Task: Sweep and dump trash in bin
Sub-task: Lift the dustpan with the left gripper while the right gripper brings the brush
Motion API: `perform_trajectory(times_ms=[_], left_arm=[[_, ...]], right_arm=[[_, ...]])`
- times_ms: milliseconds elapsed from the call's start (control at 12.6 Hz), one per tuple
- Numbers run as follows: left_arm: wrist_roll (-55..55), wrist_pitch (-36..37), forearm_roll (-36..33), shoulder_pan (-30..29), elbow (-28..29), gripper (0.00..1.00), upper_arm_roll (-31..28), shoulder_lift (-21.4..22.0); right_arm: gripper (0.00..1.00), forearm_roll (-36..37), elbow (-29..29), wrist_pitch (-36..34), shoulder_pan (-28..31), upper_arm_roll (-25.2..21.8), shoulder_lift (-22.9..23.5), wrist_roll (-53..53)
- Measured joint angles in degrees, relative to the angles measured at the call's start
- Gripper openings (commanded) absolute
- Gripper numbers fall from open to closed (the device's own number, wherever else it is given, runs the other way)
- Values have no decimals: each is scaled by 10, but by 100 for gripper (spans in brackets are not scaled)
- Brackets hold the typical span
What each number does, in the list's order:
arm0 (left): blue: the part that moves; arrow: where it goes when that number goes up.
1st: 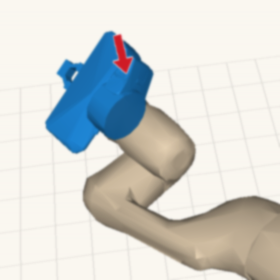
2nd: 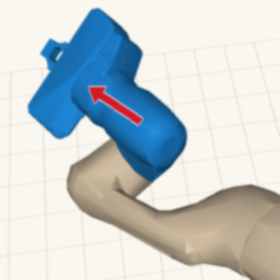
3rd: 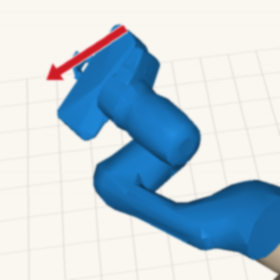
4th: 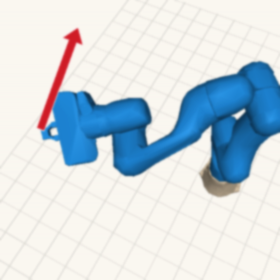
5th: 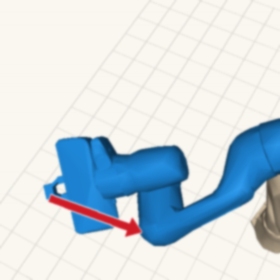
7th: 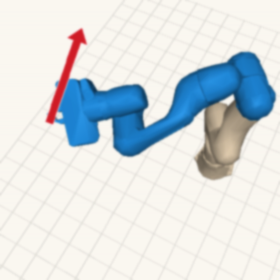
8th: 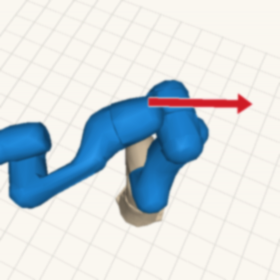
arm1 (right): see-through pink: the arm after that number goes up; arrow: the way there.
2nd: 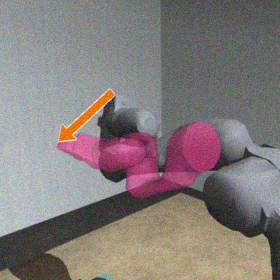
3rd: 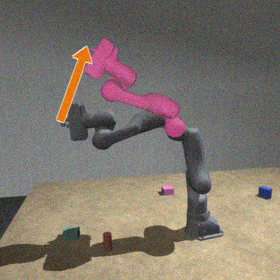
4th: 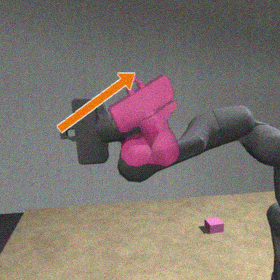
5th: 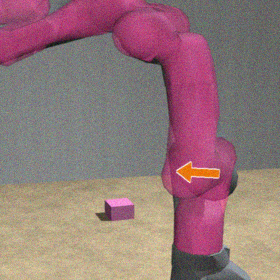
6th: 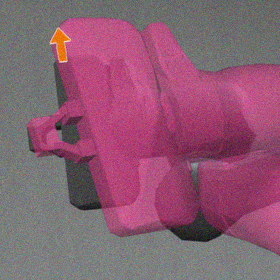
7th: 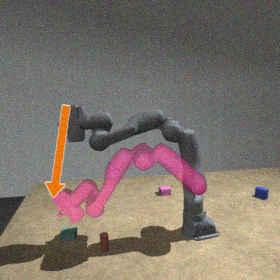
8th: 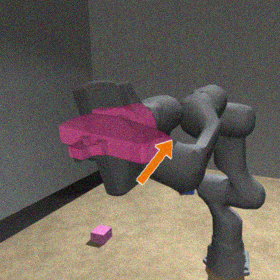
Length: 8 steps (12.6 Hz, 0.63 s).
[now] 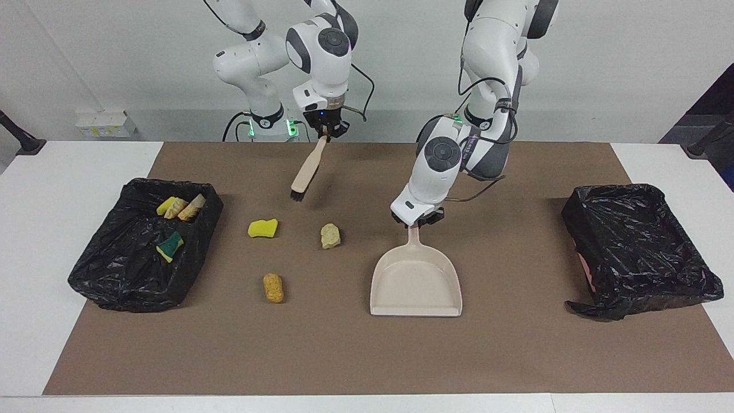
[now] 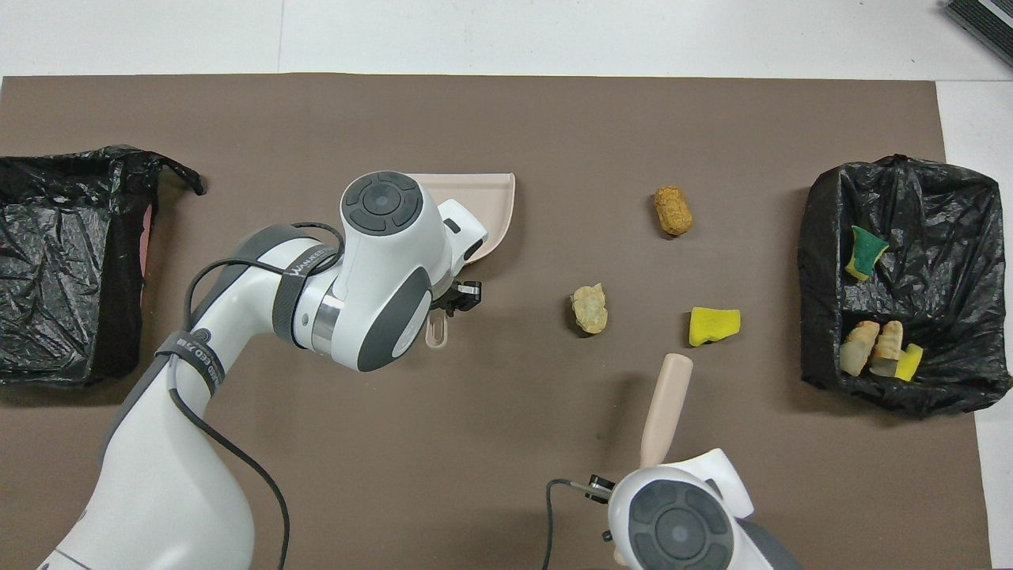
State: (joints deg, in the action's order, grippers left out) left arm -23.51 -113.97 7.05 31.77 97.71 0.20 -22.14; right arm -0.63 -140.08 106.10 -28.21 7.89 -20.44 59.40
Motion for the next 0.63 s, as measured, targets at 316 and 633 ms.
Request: perform_trajectory(times_ms=[316,633], left_arm=[[83,68,-1,-48,-12,0,-7,37],[314,103,-1,-135,-14,0,-10,78]], right_arm=[[0,29,-26,4,99,-1,-2,-45],[0,45,-39,28,173,-1,0,-115]])
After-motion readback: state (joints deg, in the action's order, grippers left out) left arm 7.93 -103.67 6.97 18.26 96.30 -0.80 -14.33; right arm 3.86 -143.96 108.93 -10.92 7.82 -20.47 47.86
